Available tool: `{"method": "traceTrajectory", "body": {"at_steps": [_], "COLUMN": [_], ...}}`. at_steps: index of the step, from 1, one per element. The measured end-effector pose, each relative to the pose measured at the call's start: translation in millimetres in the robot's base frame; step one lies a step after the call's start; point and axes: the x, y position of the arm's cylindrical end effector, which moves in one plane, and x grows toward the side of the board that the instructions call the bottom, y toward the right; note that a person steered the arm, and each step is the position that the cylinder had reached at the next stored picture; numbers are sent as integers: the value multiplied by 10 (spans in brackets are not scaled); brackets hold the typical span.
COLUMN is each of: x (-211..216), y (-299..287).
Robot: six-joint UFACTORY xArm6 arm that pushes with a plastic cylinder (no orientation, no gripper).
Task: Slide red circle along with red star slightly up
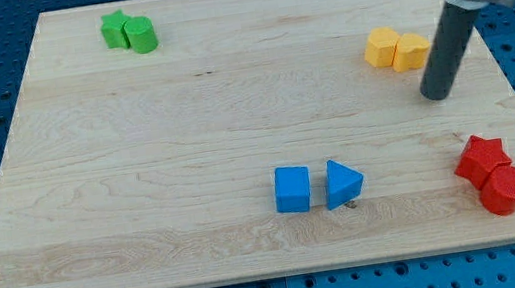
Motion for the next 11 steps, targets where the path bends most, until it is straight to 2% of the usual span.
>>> {"method": "traceTrajectory", "body": {"at_steps": [2,4,5,8,11], "x": [488,1258,1624,1471,771], "y": [922,1004,793,-97,159]}}
